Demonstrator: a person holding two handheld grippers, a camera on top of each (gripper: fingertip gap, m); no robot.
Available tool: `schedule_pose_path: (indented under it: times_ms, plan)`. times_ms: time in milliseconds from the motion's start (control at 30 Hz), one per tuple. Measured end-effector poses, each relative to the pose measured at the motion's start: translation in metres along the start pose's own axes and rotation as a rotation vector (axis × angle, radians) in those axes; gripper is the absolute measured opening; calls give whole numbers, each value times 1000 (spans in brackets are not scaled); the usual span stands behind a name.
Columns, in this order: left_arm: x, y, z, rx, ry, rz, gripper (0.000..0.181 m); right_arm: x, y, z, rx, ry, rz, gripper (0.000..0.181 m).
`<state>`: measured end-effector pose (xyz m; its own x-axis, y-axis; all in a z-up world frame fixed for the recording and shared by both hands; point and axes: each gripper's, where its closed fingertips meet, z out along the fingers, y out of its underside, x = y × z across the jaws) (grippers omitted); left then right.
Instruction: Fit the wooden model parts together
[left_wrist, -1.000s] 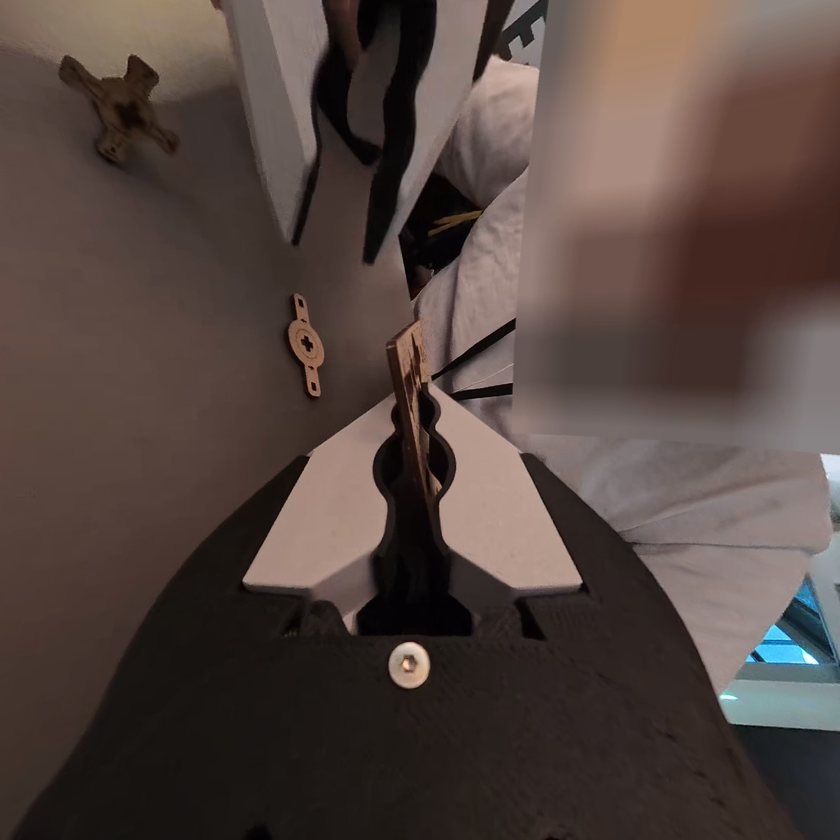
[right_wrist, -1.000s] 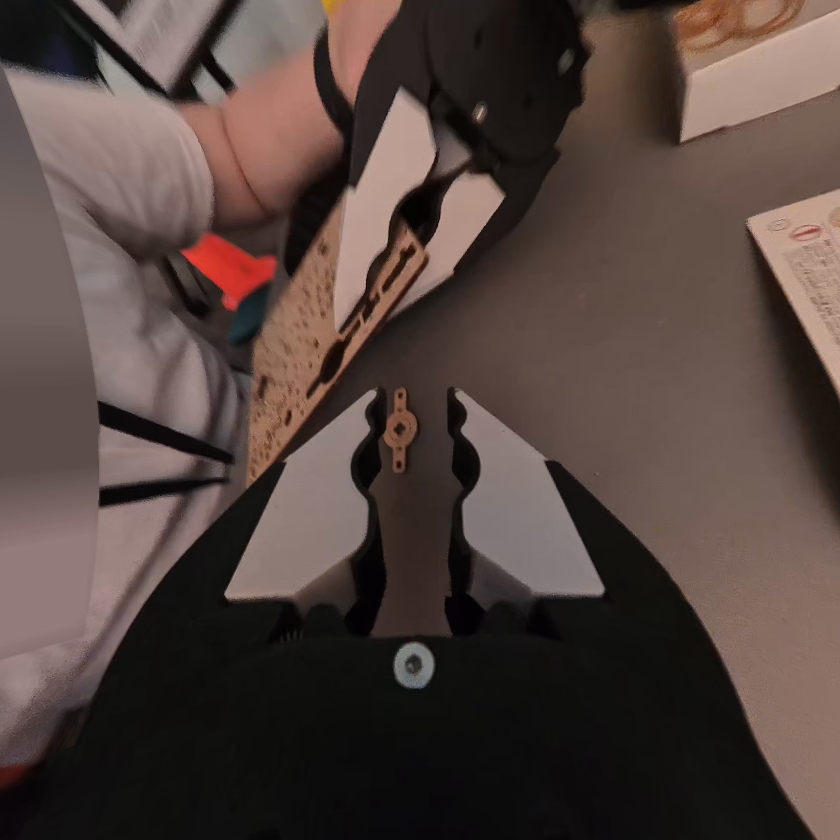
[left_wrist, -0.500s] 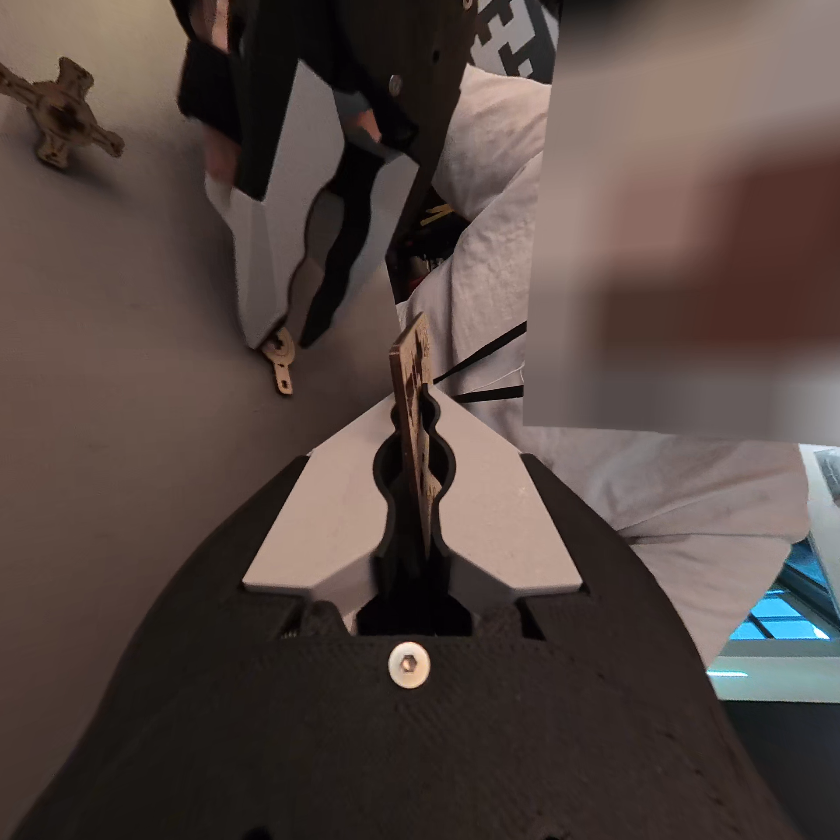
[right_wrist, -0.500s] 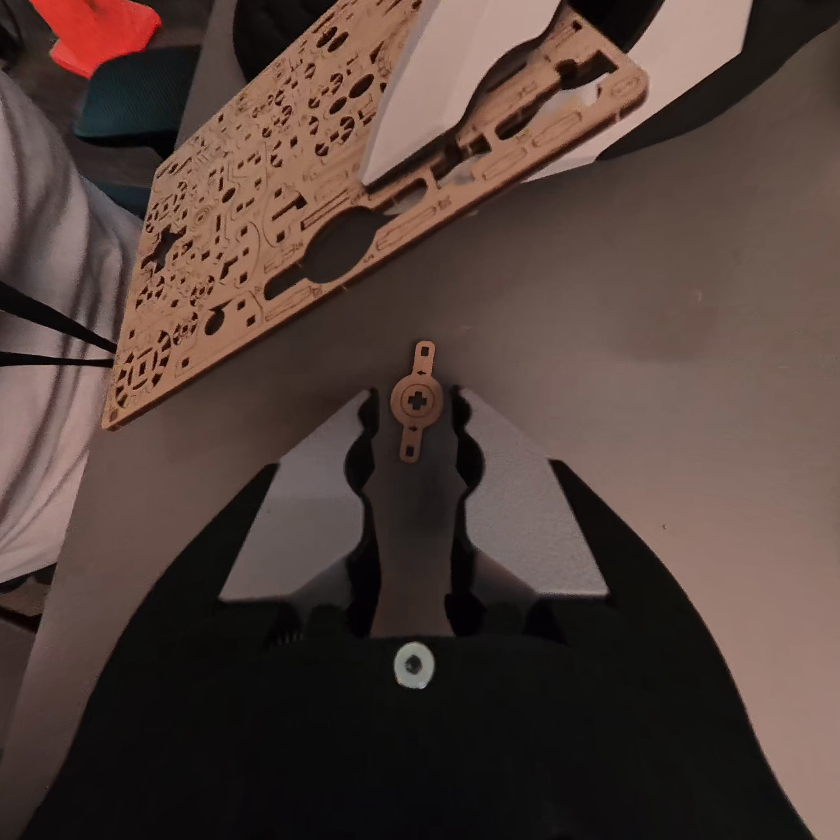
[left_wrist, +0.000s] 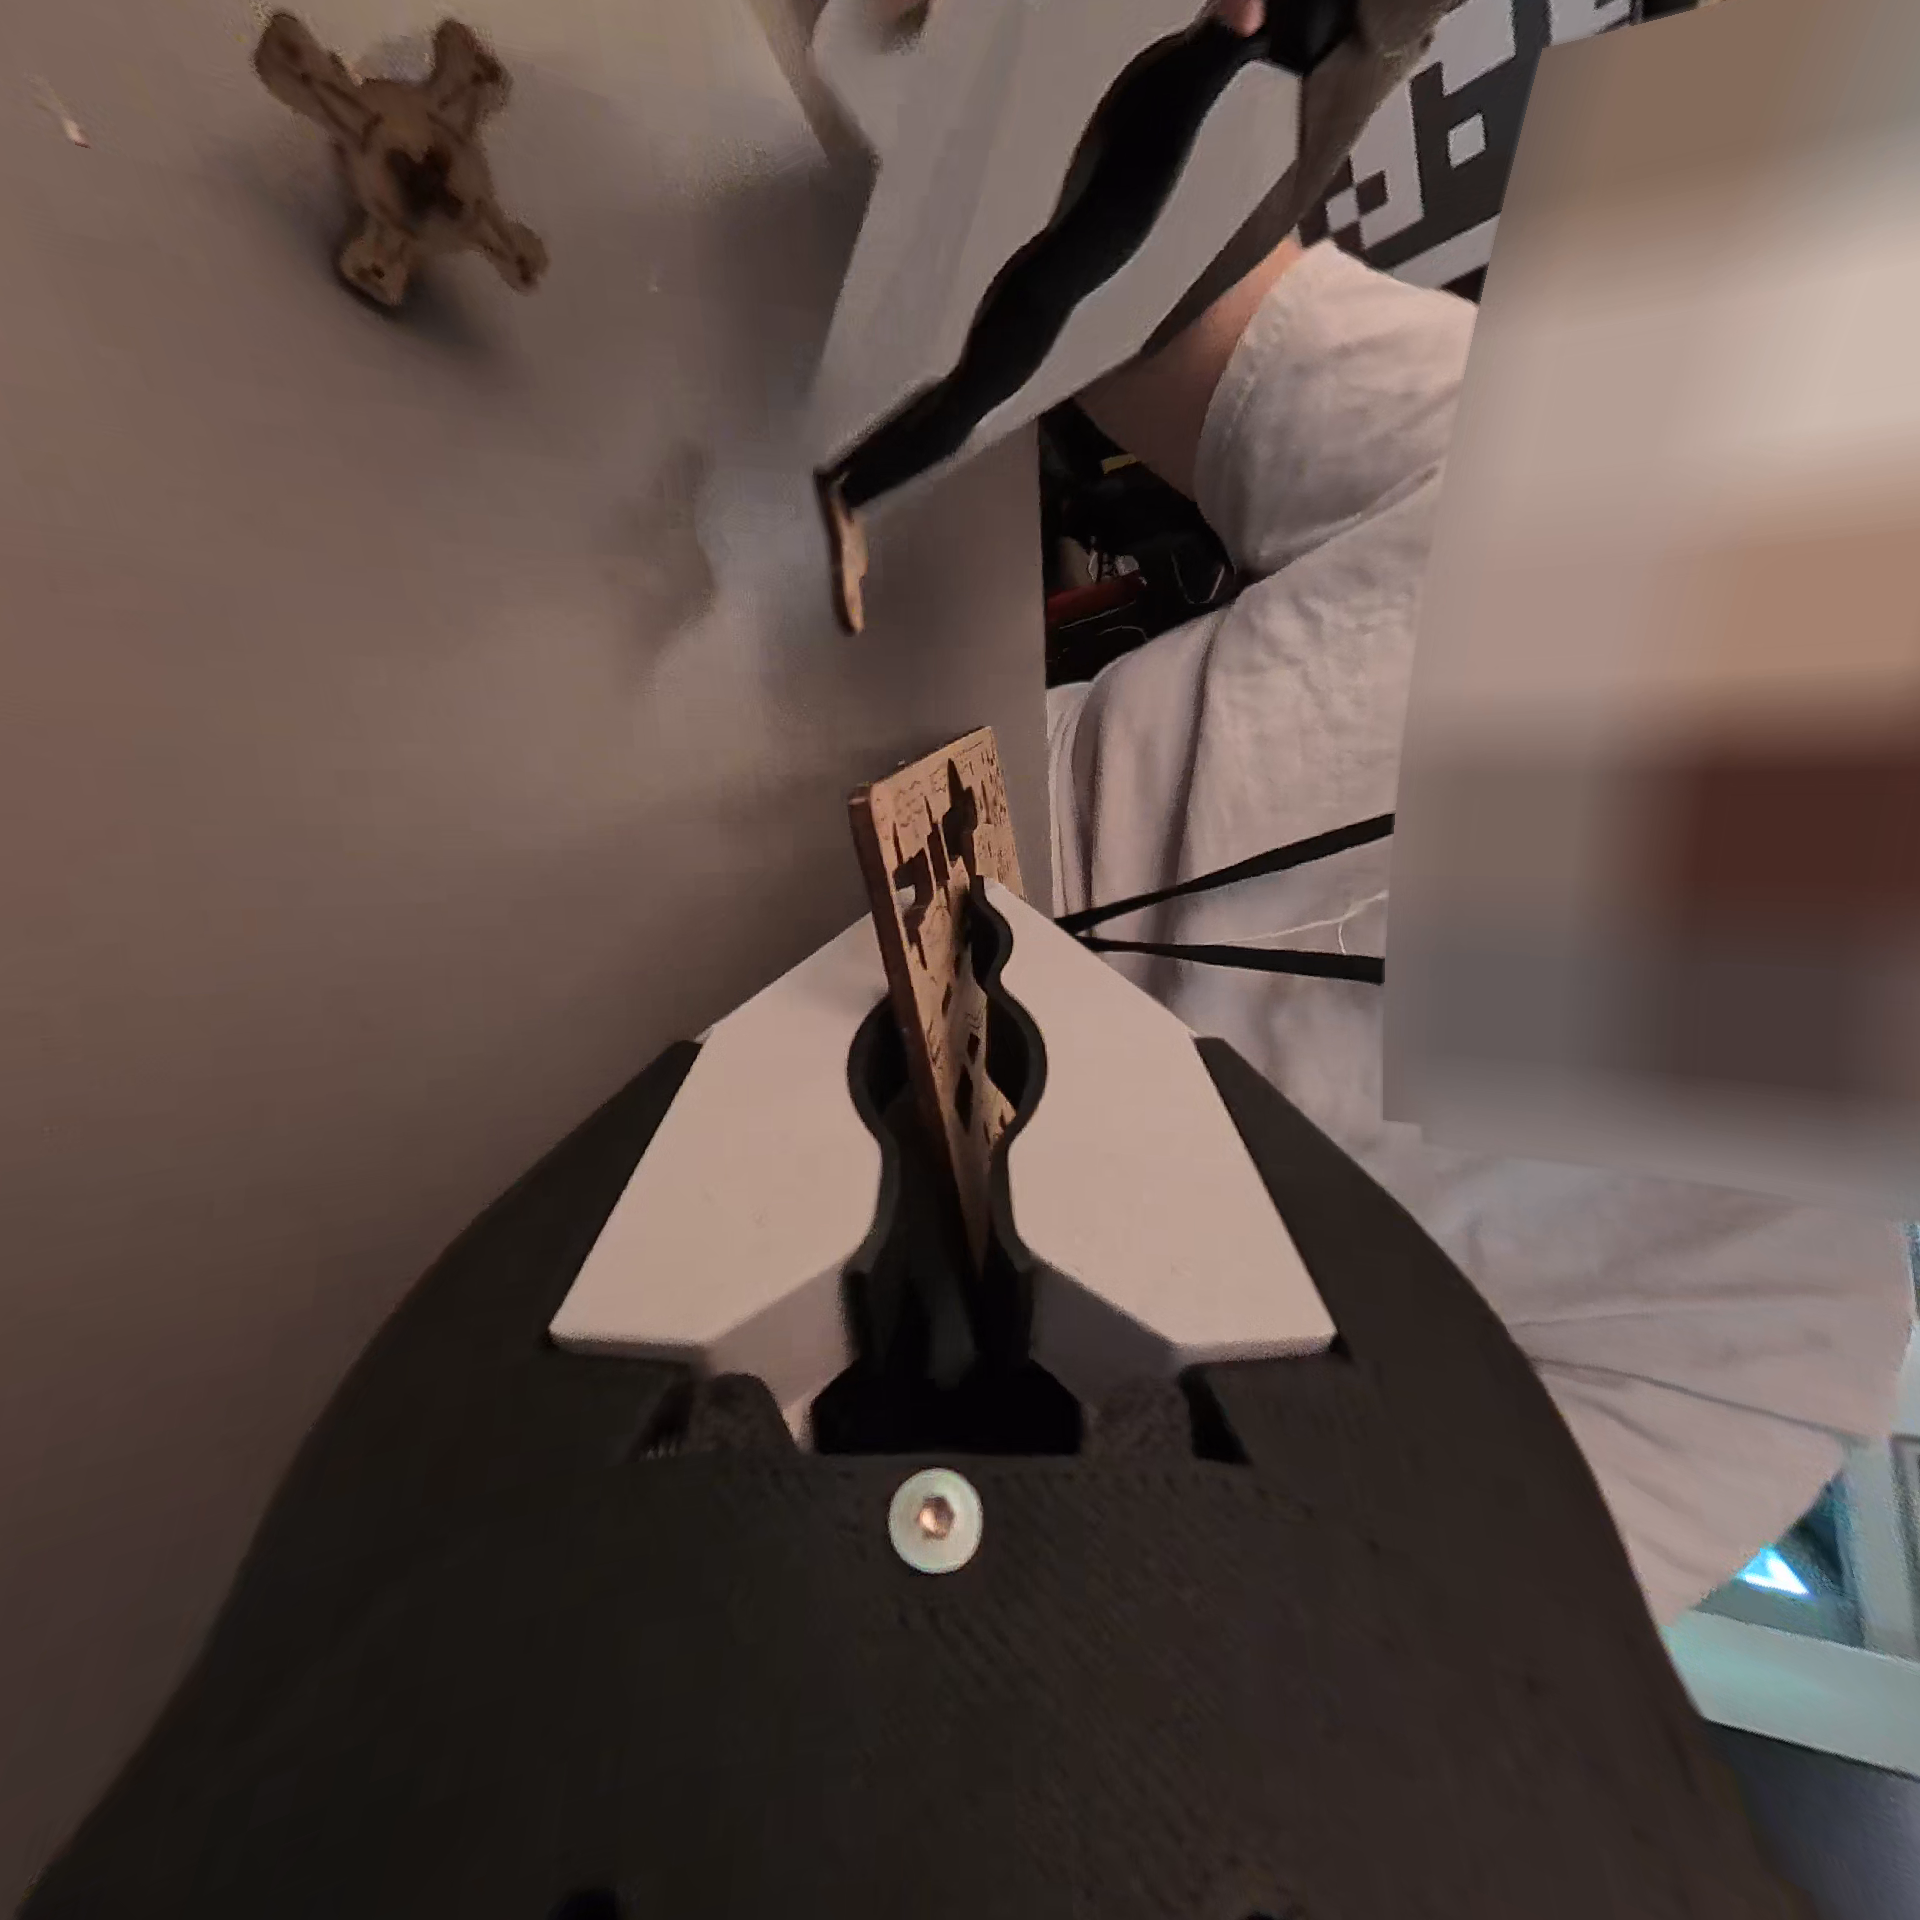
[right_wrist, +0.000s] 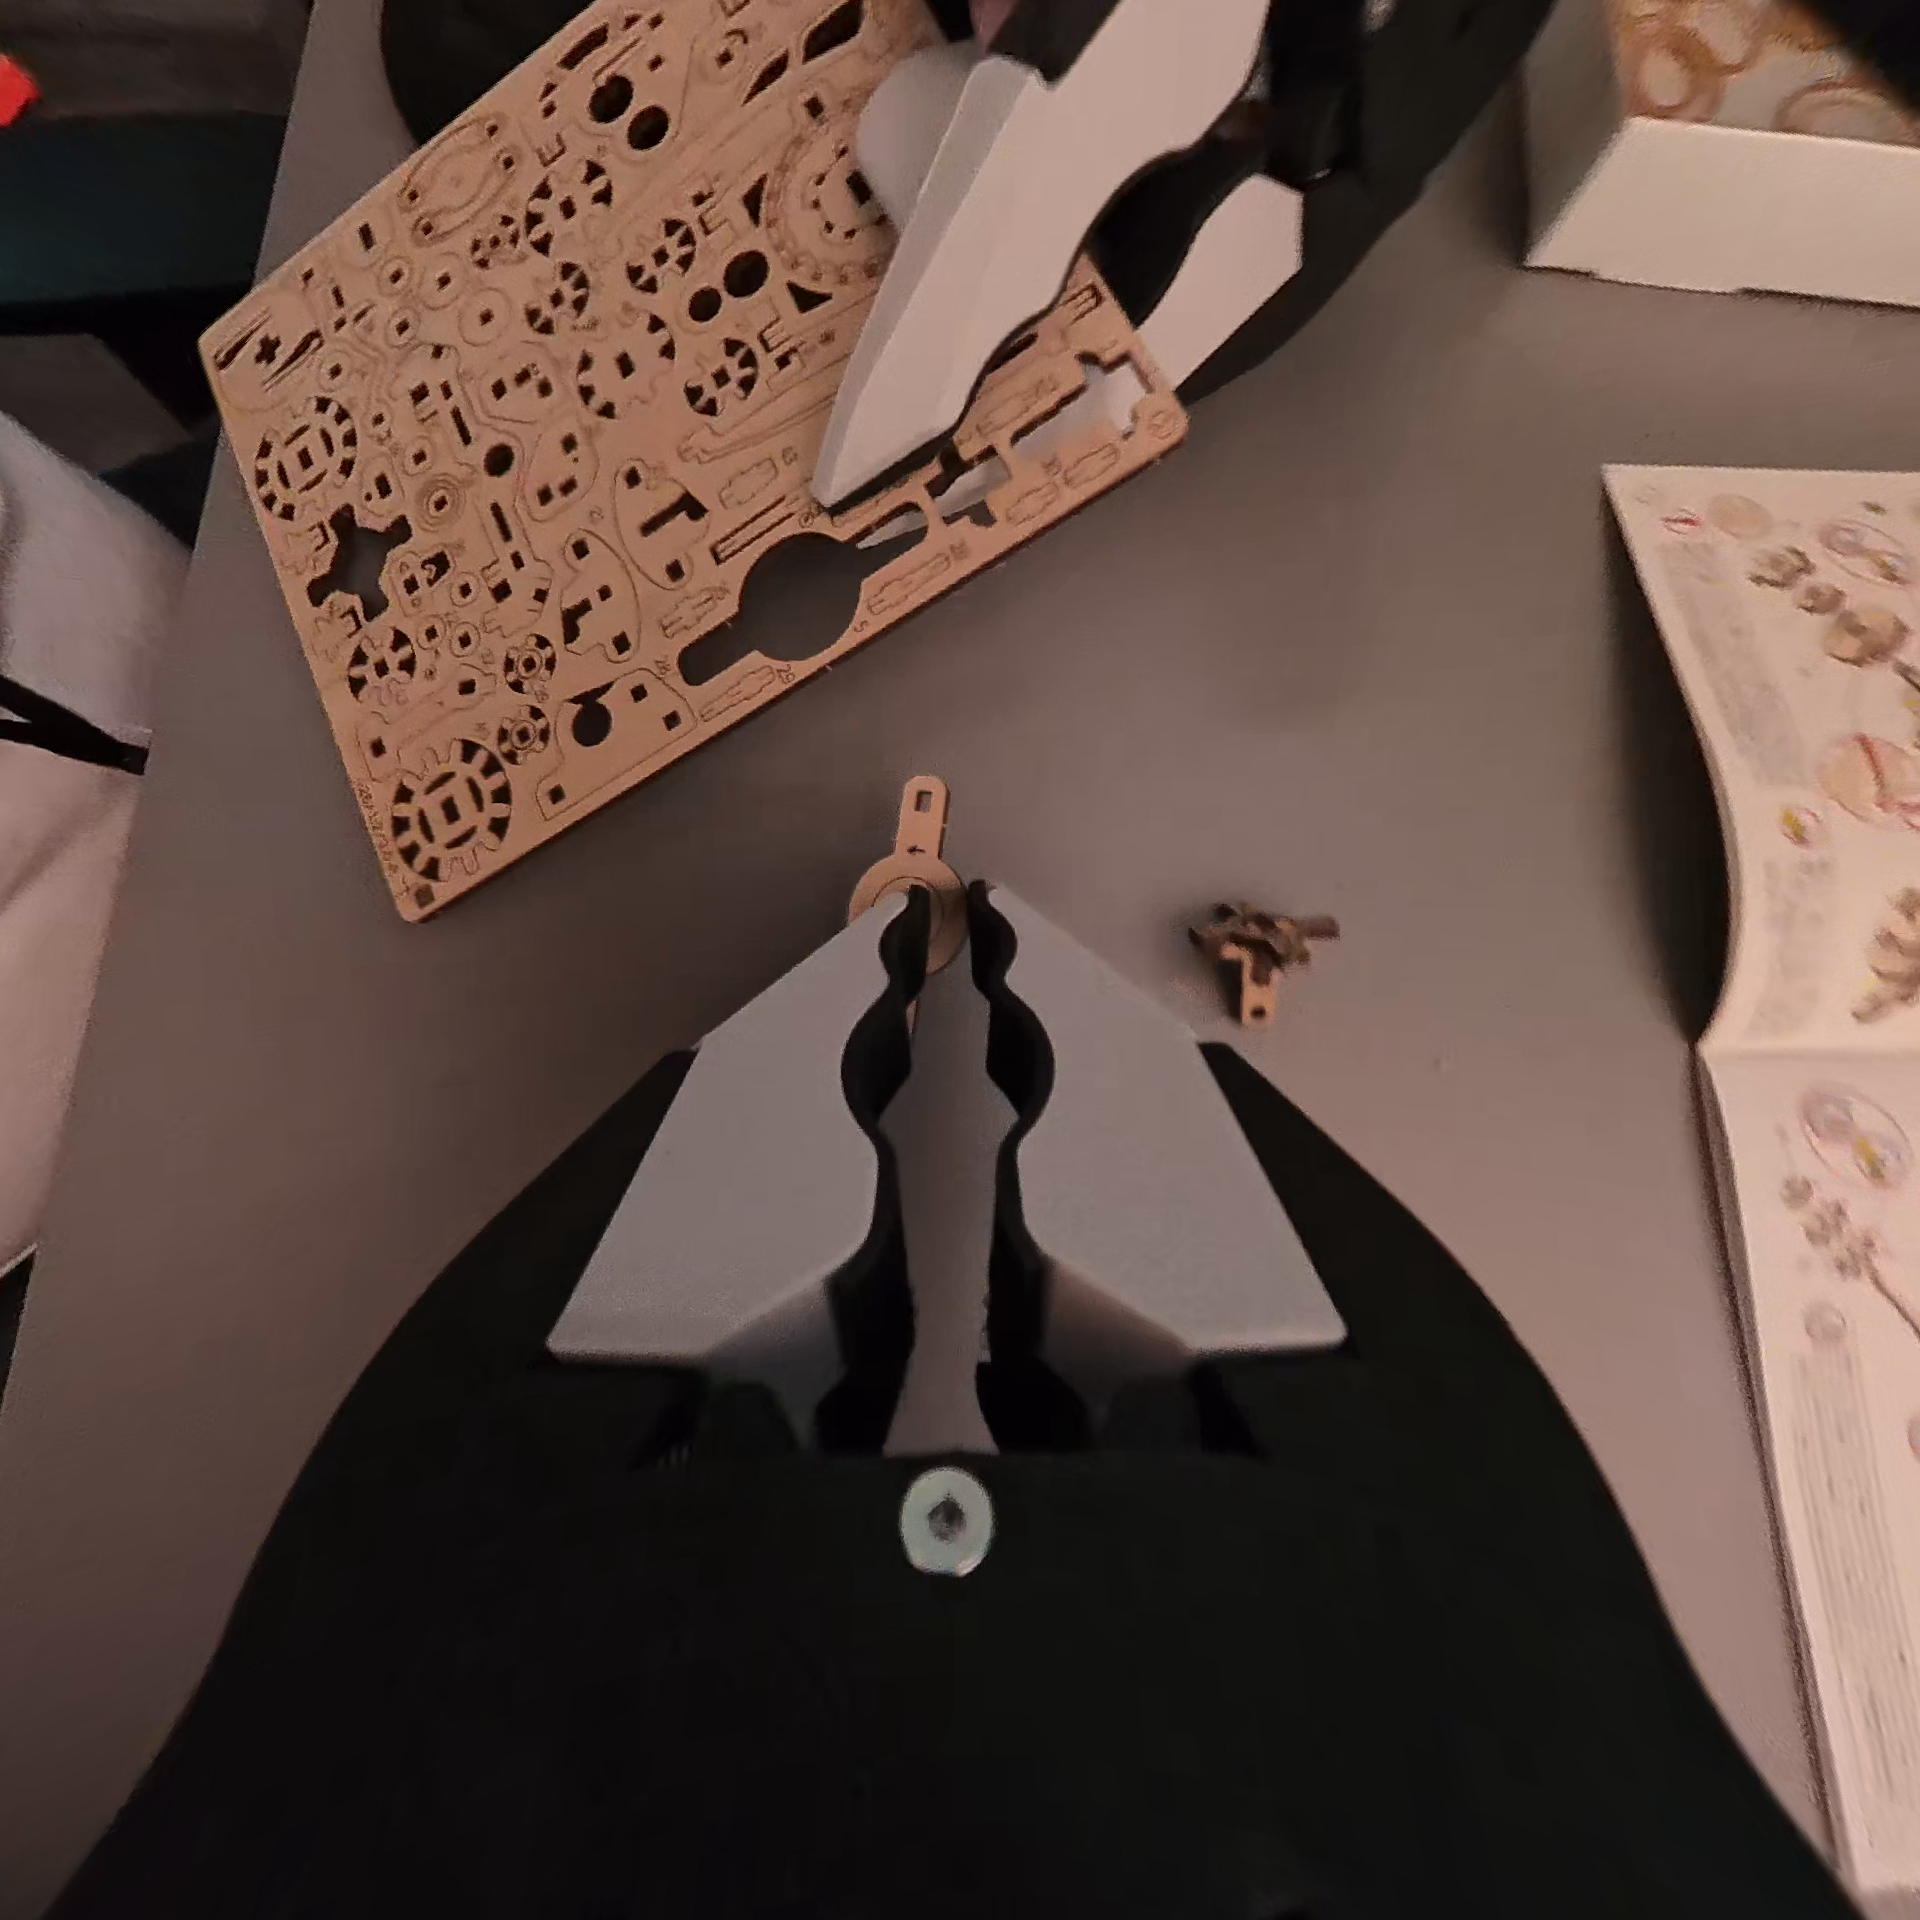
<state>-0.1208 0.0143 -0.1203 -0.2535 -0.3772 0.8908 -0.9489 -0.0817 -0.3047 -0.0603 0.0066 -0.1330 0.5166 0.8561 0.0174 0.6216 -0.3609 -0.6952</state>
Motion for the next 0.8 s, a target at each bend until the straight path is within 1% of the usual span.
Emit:
schedule_pose_path:
  times_ms: [100,167,233,300,333,433,500,533,567,633,733,800]
  plan:
    - [-5,-8,6,-22,-2,-28,4,8,2,-16,112,25,65,6]
    - [-11,-16,10,-33,-11,-40,7,13,-6,-28,204,0,118,6]
    - [-19,-20,11,-64,-30,-66,13,19,-20,-42,331,-34,171,6]
    - [-29,-26,7,-83,-75,-70,23,24,-29,-55,440,-79,243,6]
    - [-34,-30,4,-83,-105,-62,22,28,-29,-59,471,-83,280,6]
    - [-43,-45,-7,-43,-176,-10,29,46,-23,-69,532,-57,392,6]
    - [-44,-53,-13,-18,-221,45,42,57,-20,-74,589,-74,471,6]
    - [-42,-54,-14,-21,-228,61,48,61,-20,-77,623,-95,505,5]
    - [-41,-55,-16,-24,-243,80,50,62,-21,-79,659,-127,533,5]
    - [-44,-57,-23,-26,-311,128,54,63,-24,-84,710,-164,567,5]
    - [-46,-56,-31,-29,-380,161,57,64,-27,-88,738,-176,582,6]
    - [-50,-51,-32,-59,-419,165,57,65,-30,-94,792,-216,608,6]
